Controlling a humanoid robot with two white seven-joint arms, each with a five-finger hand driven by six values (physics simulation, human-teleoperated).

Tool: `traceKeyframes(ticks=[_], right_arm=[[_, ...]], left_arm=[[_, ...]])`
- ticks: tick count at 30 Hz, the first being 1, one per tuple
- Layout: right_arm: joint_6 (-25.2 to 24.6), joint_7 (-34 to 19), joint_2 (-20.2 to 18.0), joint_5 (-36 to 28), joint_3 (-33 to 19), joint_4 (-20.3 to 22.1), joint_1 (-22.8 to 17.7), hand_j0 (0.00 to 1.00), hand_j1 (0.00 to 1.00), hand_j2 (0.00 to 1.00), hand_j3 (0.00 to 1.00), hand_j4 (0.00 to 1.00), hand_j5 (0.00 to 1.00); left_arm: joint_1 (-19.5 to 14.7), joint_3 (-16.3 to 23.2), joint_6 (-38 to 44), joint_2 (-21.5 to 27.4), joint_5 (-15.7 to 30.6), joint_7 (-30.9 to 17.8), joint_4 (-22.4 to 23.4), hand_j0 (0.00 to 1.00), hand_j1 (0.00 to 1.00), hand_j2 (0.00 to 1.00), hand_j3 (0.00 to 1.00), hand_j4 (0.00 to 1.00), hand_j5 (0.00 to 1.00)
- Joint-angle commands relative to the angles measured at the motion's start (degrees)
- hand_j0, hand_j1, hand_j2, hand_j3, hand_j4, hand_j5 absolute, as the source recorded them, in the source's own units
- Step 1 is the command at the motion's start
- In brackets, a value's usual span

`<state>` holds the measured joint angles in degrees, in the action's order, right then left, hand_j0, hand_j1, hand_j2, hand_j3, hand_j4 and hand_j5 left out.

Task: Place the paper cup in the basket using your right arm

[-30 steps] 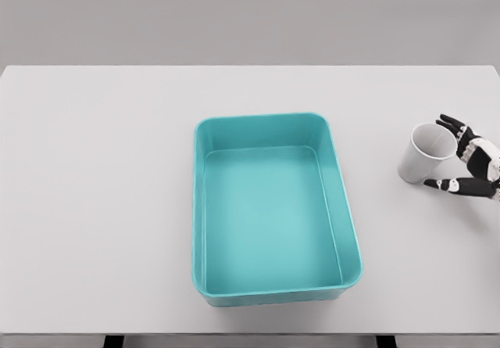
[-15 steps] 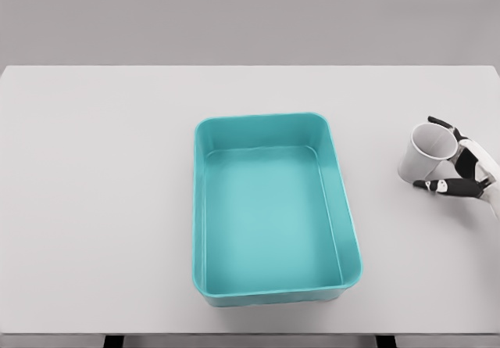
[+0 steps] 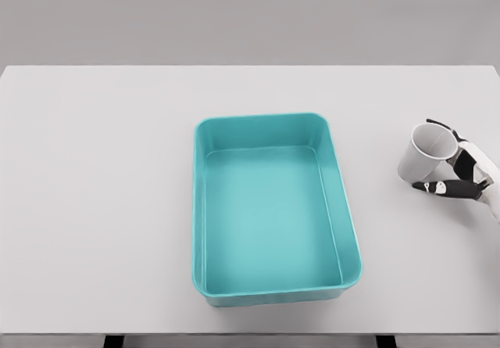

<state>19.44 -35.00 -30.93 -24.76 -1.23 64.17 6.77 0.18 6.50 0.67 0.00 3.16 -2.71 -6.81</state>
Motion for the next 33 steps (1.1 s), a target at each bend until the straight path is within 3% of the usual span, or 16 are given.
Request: traceKeyframes(ticks=[1,14,17,20,33], right_arm=[[0.0,0.0,0.0,-0.4,0.0,0.0,0.0,1.00,1.00,1.00,1.00,1.00,1.00],[-0.4,0.0,1.4,1.4,1.2,-0.3,1.6,0.99,0.99,0.99,0.99,0.99,0.99],[-0.4,0.0,1.4,2.1,1.0,-0.2,1.6,0.77,0.77,0.77,0.77,0.77,0.77],[-0.5,0.0,1.4,2.1,0.9,-0.1,1.6,0.66,0.66,0.66,0.66,0.66,0.66],[0.2,0.0,0.7,2.4,0.5,1.5,1.6,0.48,0.48,0.48,0.48,0.48,0.48]], left_arm=[[0.0,0.0,0.0,0.0,0.0,0.0,0.0,1.00,1.00,1.00,1.00,1.00,1.00],[0.0,0.0,0.0,0.0,0.0,0.0,0.0,1.00,1.00,1.00,1.00,1.00,1.00],[0.0,0.0,0.0,0.0,0.0,0.0,0.0,1.00,1.00,1.00,1.00,1.00,1.00],[0.0,0.0,0.0,0.0,0.0,0.0,0.0,1.00,1.00,1.00,1.00,1.00,1.00],[0.0,0.0,0.0,0.0,0.0,0.0,0.0,1.00,1.00,1.00,1.00,1.00,1.00]])
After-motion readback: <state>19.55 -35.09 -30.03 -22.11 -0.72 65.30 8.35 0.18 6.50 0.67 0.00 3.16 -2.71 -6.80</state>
